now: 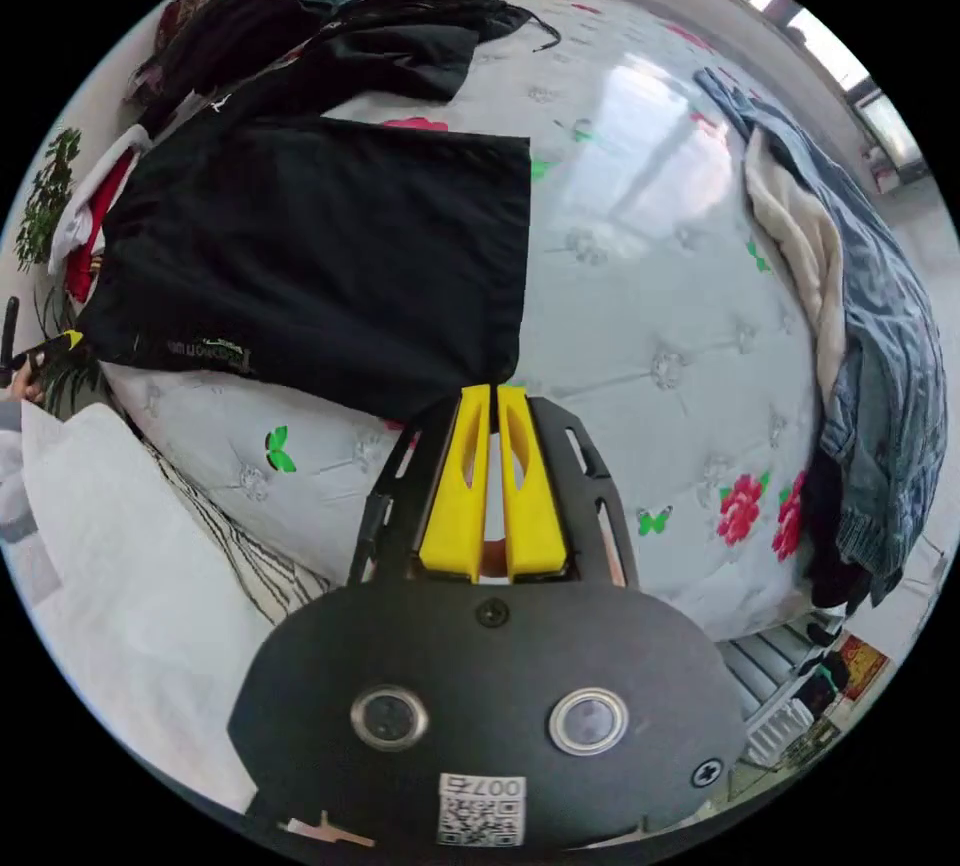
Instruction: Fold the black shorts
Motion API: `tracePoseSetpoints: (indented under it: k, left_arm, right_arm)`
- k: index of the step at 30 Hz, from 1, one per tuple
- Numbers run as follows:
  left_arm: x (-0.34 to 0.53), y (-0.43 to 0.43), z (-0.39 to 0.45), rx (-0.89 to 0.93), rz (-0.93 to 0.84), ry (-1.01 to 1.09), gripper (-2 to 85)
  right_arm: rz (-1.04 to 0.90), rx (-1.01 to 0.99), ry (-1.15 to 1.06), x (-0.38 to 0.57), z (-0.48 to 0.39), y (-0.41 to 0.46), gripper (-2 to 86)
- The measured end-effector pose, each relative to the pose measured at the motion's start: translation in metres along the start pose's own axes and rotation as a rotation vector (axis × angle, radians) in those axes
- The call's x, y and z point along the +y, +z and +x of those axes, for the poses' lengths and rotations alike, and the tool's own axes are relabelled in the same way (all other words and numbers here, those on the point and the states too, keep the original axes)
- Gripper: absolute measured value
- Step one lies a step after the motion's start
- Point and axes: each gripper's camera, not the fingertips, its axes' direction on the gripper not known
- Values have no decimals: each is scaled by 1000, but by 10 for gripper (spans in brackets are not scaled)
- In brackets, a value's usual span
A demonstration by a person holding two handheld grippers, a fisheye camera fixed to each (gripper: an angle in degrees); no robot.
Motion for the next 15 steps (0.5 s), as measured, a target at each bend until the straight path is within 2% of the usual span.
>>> tracePoseSetpoints:
  k: [2,7,11,15]
  left_arm:
    - [1,15,6,79,-36,6,-4]
    - [11,30,16,134,-72,-4,35]
    - [-4,1,-2,122,-35,-48,70]
    - [-53,-40,-13,83,98,-73,68]
  right_arm:
    - [-32,-93,140,49,45,8,2]
    - [68,-51,308,85,93,-12,12]
    - [237,-161,265,20,96,-32,32]
    - [278,-293,149,-87,74,-22,52]
